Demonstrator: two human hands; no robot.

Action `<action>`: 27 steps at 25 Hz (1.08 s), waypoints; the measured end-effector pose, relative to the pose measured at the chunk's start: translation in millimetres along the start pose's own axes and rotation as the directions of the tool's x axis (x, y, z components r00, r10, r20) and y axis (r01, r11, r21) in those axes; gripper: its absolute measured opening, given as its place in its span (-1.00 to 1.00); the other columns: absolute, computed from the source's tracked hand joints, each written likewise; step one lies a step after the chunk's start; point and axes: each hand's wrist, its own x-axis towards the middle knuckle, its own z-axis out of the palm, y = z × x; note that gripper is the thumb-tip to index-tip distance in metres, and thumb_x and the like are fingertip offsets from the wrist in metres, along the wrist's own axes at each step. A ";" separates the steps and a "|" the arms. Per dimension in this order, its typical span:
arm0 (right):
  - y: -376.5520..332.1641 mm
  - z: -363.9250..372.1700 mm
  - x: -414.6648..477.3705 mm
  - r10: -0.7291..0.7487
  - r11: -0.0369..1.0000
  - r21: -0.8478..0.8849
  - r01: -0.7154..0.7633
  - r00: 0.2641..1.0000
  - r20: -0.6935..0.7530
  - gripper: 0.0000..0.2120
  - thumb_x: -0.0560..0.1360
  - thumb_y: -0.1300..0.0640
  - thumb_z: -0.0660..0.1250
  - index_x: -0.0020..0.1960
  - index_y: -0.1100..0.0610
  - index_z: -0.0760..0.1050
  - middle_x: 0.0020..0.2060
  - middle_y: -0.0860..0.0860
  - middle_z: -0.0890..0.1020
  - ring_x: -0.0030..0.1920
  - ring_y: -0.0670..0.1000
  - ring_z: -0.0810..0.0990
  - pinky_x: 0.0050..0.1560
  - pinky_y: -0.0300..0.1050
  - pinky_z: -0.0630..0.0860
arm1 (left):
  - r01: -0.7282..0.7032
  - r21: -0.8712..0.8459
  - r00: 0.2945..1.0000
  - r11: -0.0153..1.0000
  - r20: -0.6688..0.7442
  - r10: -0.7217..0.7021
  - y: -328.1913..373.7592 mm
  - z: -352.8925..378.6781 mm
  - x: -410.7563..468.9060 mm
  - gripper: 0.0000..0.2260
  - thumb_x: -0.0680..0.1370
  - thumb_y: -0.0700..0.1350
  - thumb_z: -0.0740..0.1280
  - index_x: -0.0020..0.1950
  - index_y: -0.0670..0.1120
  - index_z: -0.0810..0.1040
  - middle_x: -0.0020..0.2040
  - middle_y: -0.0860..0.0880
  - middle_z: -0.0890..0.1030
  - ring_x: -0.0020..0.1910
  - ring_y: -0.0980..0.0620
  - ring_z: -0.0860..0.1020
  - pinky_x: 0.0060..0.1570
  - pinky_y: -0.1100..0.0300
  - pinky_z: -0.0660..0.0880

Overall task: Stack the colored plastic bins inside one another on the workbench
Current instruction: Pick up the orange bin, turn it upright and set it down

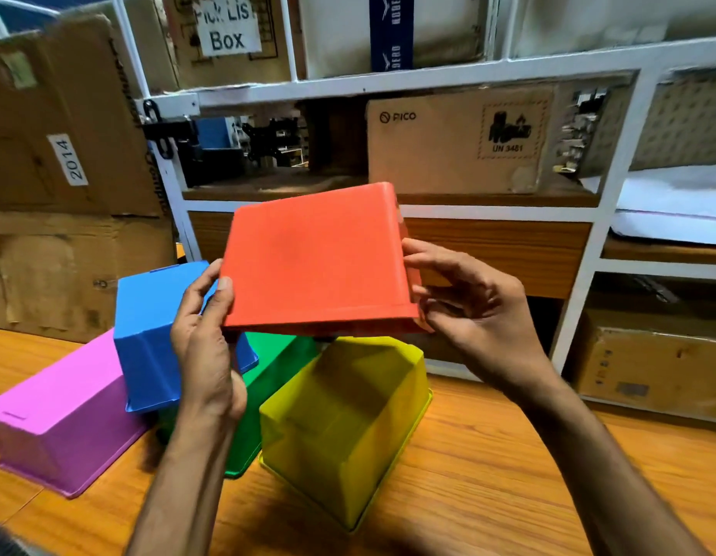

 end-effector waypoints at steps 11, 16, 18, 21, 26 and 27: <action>-23.1 -36.8 -24.6 -0.176 0.760 -0.570 0.312 0.943 0.281 -0.06 0.44 0.38 0.41 0.63 -0.20 0.11 0.62 -0.13 0.19 0.38 0.01 0.33 0.35 -0.26 0.33 | 0.206 -0.235 0.976 0.950 -0.025 -0.218 -10.6 27.9 -18.5 -0.88 0.58 -0.10 0.39 0.02 0.06 0.72 0.12 0.06 0.70 0.12 0.06 0.60 -0.07 0.10 0.51; -8.9 -59.5 -42.4 -0.448 0.679 -0.620 0.394 0.891 0.076 -0.65 0.63 0.19 0.37 0.40 0.18 0.54 0.29 0.09 0.61 0.25 0.08 0.61 0.18 0.02 0.60 | 0.283 -0.296 0.954 0.912 -0.011 -0.299 -23.7 43.4 -39.2 -0.86 0.59 -0.03 0.39 0.14 0.07 0.63 0.02 0.07 0.69 0.04 0.05 0.60 -0.08 0.11 0.53; -12.8 -60.8 -48.9 -0.531 0.581 -0.710 0.397 0.847 0.038 -0.67 0.66 0.14 0.35 0.41 0.12 0.52 0.16 0.08 0.60 0.04 0.07 0.62 -0.06 -0.01 0.62 | 0.304 -0.315 0.952 0.899 0.057 -0.302 -24.7 48.9 -44.8 -0.86 0.61 0.09 0.37 0.11 0.08 0.59 0.05 0.04 0.69 0.07 0.04 0.61 -0.04 0.11 0.57; -21.4 -61.8 -57.5 -0.618 0.513 -0.790 0.337 0.784 -0.066 -0.61 0.62 0.20 0.40 0.43 0.04 0.47 0.03 0.03 0.50 -0.11 0.03 0.54 -0.23 -0.05 0.55 | 0.316 -0.339 0.941 0.886 0.230 -0.247 -19.9 63.7 -59.0 -0.63 0.60 0.27 0.28 0.23 0.04 0.54 0.10 0.00 0.70 0.07 0.07 0.65 0.00 0.13 0.61; -29.6 -74.9 -73.0 -0.294 0.840 -0.535 -0.095 0.748 -0.595 -0.61 0.53 0.27 0.37 0.35 0.13 0.61 -0.09 0.02 0.51 -0.15 -0.22 0.44 -0.07 -0.34 0.40 | 0.099 0.096 0.887 0.990 0.443 -0.132 -45.4 66.5 -110.1 -0.52 0.37 -0.04 0.62 0.24 0.01 0.58 0.21 -0.03 0.70 0.14 0.04 0.66 0.22 0.13 0.57; -30.4 -76.3 -78.2 -0.204 0.875 -0.452 -0.174 0.715 -0.669 -0.64 0.54 0.27 0.38 0.32 0.13 0.63 -0.12 0.03 0.52 -0.17 -0.26 0.43 -0.07 -0.38 0.38 | 0.003 0.236 0.872 0.972 0.475 -0.118 -54.6 59.8 -121.4 -0.51 0.41 -0.11 0.59 0.31 0.00 0.56 0.24 -0.02 0.68 0.17 0.05 0.65 0.23 0.21 0.54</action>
